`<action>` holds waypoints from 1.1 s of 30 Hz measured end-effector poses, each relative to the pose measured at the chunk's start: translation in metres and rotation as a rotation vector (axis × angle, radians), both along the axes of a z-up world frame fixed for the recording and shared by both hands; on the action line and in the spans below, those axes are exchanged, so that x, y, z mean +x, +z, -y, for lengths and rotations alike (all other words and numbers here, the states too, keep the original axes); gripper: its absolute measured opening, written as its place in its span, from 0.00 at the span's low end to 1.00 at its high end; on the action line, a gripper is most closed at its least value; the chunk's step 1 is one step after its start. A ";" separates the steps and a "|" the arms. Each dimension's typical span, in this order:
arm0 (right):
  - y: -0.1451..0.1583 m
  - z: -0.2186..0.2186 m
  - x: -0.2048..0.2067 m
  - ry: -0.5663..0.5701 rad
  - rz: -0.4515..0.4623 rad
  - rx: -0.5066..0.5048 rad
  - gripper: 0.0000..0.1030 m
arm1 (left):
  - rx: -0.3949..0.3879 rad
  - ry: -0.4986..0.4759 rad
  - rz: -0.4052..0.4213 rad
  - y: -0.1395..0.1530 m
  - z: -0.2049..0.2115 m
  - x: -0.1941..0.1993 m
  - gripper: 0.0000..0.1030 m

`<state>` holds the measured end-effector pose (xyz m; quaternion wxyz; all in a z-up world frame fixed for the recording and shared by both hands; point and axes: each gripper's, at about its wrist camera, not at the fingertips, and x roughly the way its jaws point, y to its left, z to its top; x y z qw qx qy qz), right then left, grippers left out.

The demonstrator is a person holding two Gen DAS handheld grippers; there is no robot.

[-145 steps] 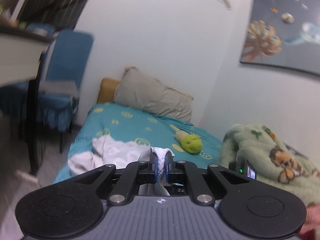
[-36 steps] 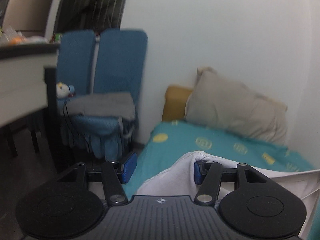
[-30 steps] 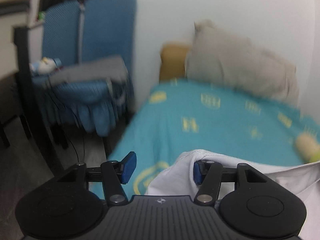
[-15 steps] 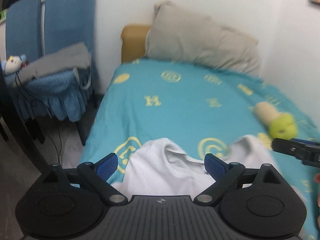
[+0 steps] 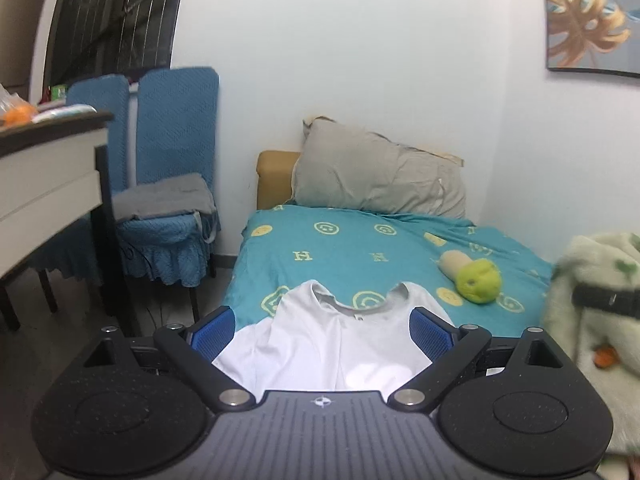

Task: Fold clothes

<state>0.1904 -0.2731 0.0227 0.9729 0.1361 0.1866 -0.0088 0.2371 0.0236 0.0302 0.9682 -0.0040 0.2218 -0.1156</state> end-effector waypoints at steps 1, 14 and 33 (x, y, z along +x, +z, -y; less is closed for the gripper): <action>0.007 -0.002 -0.013 -0.004 -0.001 -0.011 0.81 | 0.004 0.005 0.005 0.005 -0.002 -0.018 0.93; -0.048 -0.004 -0.094 -0.074 -0.004 0.110 0.80 | -0.090 0.068 -0.062 -0.039 -0.043 -0.101 0.93; -0.115 0.019 -0.024 -0.126 -0.169 0.205 0.80 | -0.380 0.448 -0.411 -0.186 -0.145 0.129 0.68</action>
